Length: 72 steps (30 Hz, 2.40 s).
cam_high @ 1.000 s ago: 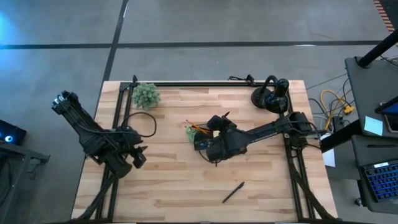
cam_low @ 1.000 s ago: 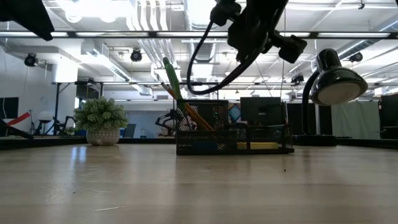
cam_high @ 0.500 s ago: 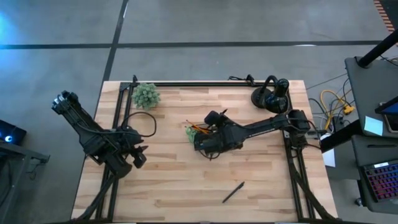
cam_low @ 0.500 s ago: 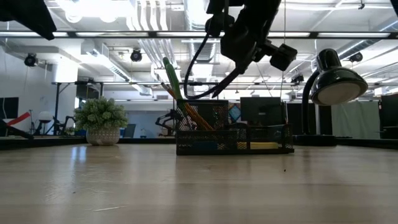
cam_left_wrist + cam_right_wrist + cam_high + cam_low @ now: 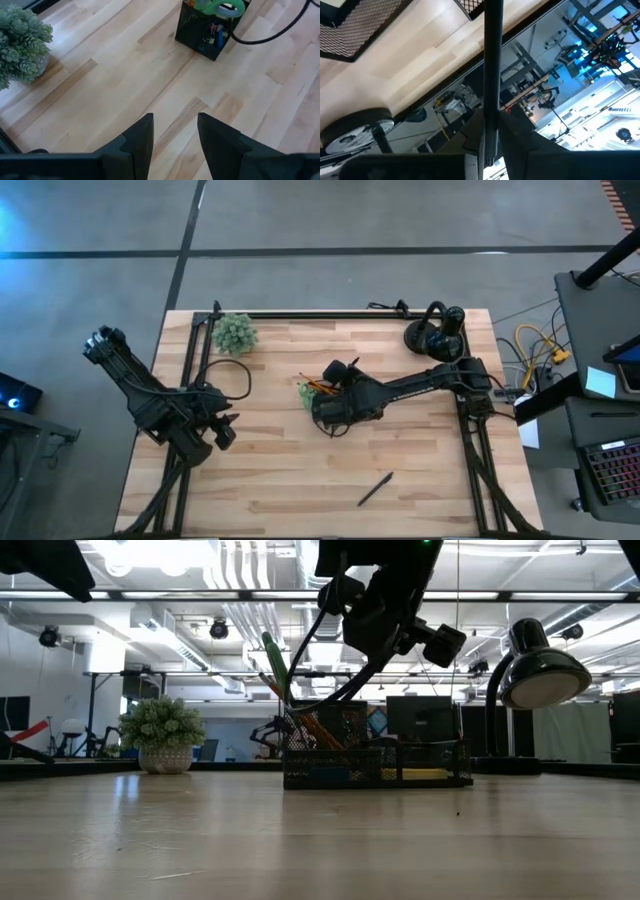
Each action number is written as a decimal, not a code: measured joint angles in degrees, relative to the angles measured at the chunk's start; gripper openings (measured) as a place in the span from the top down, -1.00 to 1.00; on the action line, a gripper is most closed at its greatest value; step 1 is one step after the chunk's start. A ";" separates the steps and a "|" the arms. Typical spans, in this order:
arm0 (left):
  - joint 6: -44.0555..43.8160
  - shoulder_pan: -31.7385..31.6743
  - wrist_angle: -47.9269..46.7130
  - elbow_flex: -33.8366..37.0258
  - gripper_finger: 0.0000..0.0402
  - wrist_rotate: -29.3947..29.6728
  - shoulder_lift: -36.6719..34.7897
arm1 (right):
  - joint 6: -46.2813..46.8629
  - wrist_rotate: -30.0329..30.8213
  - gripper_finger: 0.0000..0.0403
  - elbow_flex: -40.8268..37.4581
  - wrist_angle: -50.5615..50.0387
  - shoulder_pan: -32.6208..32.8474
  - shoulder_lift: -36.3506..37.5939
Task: Pick and place office supplies into organizer
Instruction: Put the right black pen into the black desk organizer, then put the black pen into the black desk organizer
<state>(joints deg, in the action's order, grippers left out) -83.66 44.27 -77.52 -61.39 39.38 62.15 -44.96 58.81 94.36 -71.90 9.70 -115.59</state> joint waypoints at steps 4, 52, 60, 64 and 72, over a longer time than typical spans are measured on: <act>0.00 0.00 0.14 0.00 0.31 0.00 0.00 | -0.52 -0.65 0.81 0.07 0.77 -0.21 0.00; -0.02 0.00 5.63 0.30 0.31 0.13 -0.02 | 107.90 -57.08 0.42 13.90 -12.27 20.17 3.89; 0.01 0.00 8.35 2.86 0.31 -0.85 1.28 | 82.34 -56.60 0.42 4.94 -4.94 34.39 3.78; 0.04 0.00 8.39 3.18 0.31 -1.48 3.38 | 72.51 -55.90 0.42 0.31 0.73 36.52 3.78; 0.46 0.00 9.91 3.17 0.31 -5.36 6.53 | 66.76 -55.25 0.42 -7.88 11.04 34.46 3.77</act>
<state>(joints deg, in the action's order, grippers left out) -83.20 44.27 -67.61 -58.22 34.01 68.68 21.80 3.56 86.48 -60.86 44.16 -111.82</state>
